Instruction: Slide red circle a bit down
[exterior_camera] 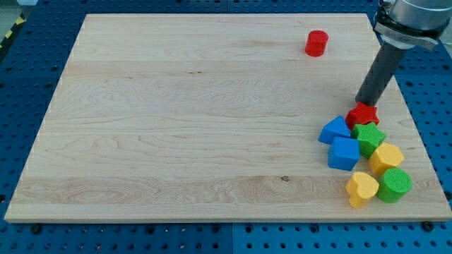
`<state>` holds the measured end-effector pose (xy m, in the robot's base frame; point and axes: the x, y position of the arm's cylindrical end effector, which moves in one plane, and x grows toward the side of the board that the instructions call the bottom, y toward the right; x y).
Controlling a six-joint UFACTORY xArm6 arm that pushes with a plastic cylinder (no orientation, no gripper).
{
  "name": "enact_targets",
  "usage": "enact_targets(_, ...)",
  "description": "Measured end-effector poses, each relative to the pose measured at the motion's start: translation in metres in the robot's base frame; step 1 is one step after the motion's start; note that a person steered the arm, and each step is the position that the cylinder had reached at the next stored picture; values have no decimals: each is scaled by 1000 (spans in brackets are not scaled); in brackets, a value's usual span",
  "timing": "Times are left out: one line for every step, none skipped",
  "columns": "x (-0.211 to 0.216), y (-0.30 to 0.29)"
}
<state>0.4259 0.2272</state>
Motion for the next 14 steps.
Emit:
enact_targets(-28, 3)
enact_targets(-31, 23)
enact_targets(-34, 24)
enact_targets(-35, 24)
enact_targets(-35, 25)
enact_targets(-35, 27)
enact_targets(-35, 28)
enact_targets(-42, 37)
enact_targets(-58, 50)
enact_targets(-60, 51)
enact_targets(-79, 48)
enact_targets(-117, 36)
enact_targets(-163, -22)
enact_targets(-169, -50)
